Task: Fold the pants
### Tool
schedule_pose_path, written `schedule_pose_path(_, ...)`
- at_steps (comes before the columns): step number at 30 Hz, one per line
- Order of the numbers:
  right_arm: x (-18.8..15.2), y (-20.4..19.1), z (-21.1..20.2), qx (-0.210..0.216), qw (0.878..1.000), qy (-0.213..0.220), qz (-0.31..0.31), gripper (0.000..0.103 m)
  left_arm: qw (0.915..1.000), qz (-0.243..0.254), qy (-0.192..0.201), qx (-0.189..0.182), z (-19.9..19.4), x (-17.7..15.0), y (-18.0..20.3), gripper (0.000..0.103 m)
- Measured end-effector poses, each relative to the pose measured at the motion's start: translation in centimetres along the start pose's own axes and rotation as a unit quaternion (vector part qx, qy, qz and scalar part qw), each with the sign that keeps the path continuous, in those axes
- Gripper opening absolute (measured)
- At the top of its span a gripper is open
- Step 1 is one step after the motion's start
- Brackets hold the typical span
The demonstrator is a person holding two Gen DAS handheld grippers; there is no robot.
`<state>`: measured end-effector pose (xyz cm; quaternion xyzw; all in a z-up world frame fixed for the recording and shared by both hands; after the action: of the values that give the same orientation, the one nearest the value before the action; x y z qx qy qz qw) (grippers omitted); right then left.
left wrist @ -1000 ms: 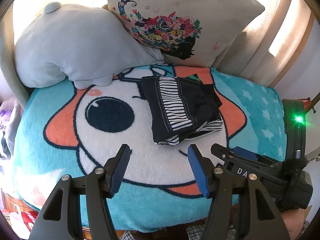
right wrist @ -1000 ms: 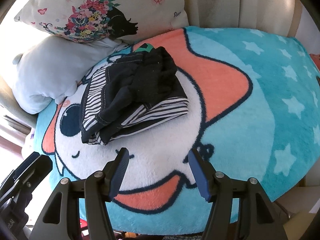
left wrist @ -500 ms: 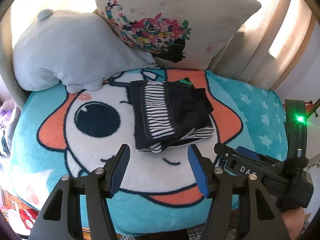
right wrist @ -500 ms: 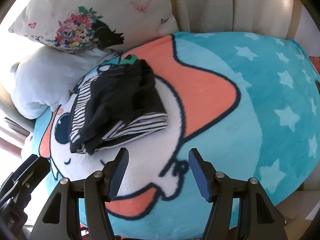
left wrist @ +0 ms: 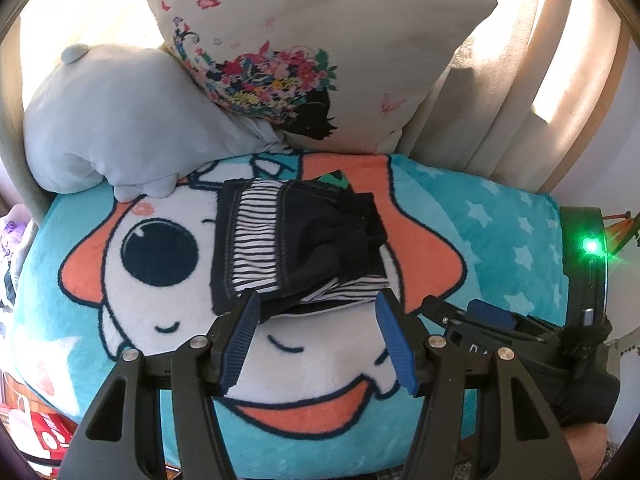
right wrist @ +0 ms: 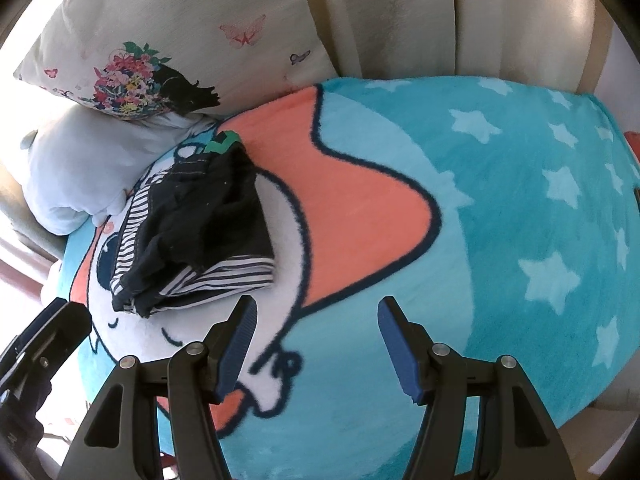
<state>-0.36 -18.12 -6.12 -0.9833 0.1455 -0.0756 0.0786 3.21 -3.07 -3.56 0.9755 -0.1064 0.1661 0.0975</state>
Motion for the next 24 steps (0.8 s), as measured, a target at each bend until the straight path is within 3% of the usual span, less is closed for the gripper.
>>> schedule_pose_path(15,1.4,3.8,-0.1,0.015,1.0,-0.001,-0.004,0.068,0.9998,0.007,-0.001,0.019,1.2,0.7,4.6,0.059)
schedule_pose_path(24,1.5,6.5,-0.2,0.016,1.0,-0.002,0.015,0.068,0.9995,0.03,-0.007,0.011,1.9,1.1,7.1,0.059)
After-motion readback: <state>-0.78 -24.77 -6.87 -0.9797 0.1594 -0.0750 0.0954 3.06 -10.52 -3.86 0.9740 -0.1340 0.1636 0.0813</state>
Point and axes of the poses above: each gripper's, at about its wrist camera, not at the fingertips, and z roughly the way its jaws point, y to its right, x to its top, the point moved 4 cm from there along z, roughly the way its jaws point, and after that the axes turned 15 degrees about -y, right-handed, at the moved point
